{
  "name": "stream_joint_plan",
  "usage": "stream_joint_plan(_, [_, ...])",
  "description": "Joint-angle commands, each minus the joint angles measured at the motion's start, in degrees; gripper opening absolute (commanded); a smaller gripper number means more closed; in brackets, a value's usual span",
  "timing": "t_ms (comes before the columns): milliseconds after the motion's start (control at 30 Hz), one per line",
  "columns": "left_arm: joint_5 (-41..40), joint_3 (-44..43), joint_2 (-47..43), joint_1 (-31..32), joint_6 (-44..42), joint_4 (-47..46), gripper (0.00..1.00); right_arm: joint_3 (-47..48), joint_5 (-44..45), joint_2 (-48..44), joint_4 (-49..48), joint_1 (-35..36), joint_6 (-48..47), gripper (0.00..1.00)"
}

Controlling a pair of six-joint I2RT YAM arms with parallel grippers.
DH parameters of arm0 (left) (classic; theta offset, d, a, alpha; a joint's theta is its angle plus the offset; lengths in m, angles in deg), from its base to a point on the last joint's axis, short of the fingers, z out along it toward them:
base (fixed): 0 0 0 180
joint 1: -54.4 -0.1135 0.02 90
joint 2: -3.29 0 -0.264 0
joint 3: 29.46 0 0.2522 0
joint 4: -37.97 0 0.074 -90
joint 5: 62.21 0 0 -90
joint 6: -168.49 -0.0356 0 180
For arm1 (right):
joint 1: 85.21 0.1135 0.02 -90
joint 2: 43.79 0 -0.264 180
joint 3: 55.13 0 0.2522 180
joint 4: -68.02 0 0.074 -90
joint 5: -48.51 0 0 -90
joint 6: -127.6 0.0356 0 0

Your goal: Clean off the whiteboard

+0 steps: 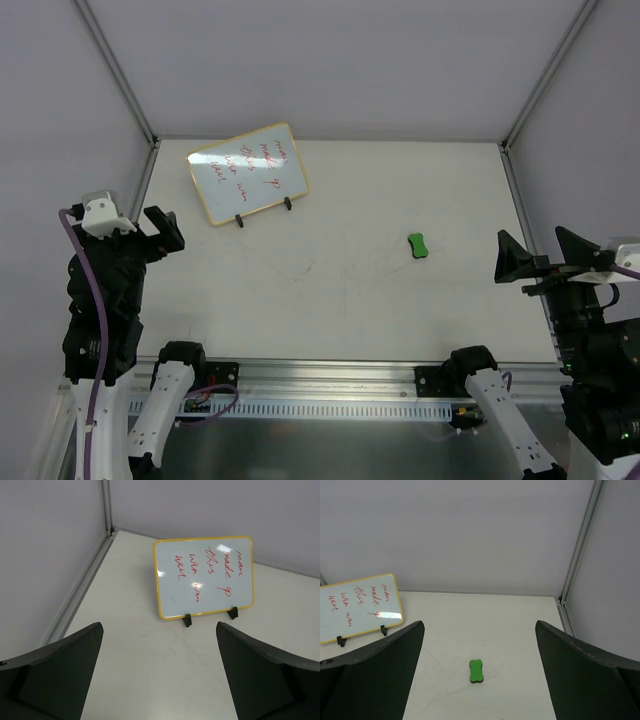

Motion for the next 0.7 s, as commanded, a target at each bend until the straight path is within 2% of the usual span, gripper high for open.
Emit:
stream_joint_plan(0, [-1.13, 1.00, 1.32, 0.35, 2.28, -0.11, 0.99, 0.26, -1.54, 1.60, -1.10, 0.34, 1.21, 0.99])
stream_joint_plan(167, [-0.52, 2.85, 5.71, 0.35, 9.40, 0.77, 0.99, -3.69, -3.29, 1.52, -1.10, 0.34, 5.08, 0.99])
stream_joint_plan(267, [0.62, 3.55, 11.42, 0.35, 14.06, 0.86, 0.99, -7.82, -5.75, 1.69, -1.01, 0.43, 7.45, 0.99])
stream_joint_plan(333, [0.97, 3.73, 16.52, 0.35, 17.65, 0.86, 0.99, -10.37, -8.29, 1.78, -0.84, 0.43, 8.07, 0.99])
stream_joint_plan(500, [-0.33, 3.29, 28.46, 0.44, 24.08, 0.25, 0.99, -15.12, -7.60, 1.34, -0.75, 0.43, 13.17, 0.99])
stream_joint_plan(667, [-0.16, 2.15, 42.79, 1.49, 27.42, -6.23, 0.99, -19.25, -8.92, 1.17, -0.83, 0.34, 13.96, 0.99])
